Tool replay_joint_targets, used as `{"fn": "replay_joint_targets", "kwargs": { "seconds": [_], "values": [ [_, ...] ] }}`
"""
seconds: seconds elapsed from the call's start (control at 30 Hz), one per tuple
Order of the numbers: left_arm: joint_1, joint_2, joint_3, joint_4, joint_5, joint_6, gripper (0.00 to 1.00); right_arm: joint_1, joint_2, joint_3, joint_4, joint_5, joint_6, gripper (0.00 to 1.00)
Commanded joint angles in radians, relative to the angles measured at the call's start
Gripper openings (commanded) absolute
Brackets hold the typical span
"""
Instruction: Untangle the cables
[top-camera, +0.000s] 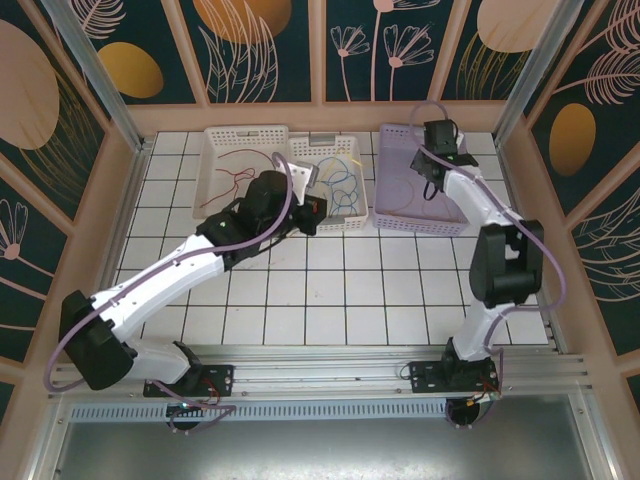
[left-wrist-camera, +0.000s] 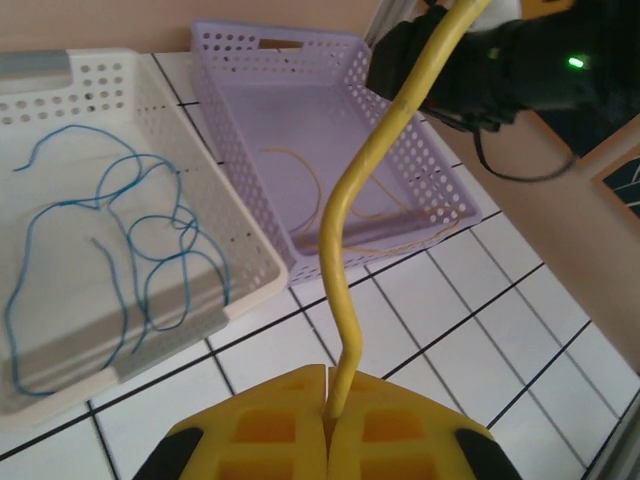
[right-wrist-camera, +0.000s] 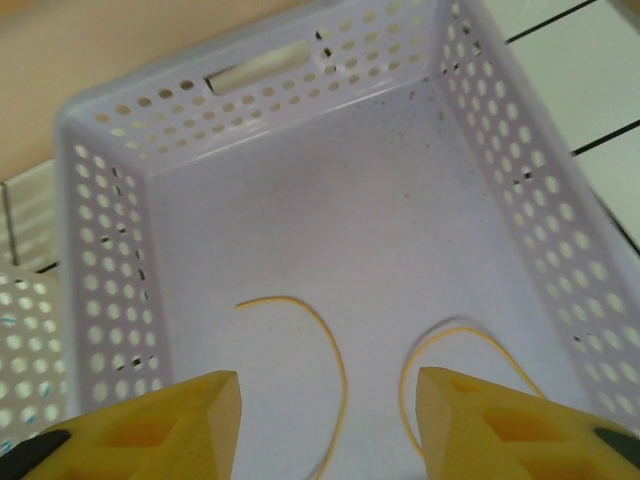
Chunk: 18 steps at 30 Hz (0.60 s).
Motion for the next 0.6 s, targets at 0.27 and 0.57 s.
{"fn": "replay_joint_targets", "kwargs": {
  "seconds": [0.27,0.57],
  "values": [
    [-0.025,0.405,0.406,0.037,0.123,-0.072,0.0,0.084,-0.575,-0.328,0.052,0.088,0.025,0.52],
    [-0.029,0.919,1.068,-0.056,0.25,-0.171,0.0,0.153,-0.873,-0.422,-0.024,0.156,0.017,0.54]
  ]
}}
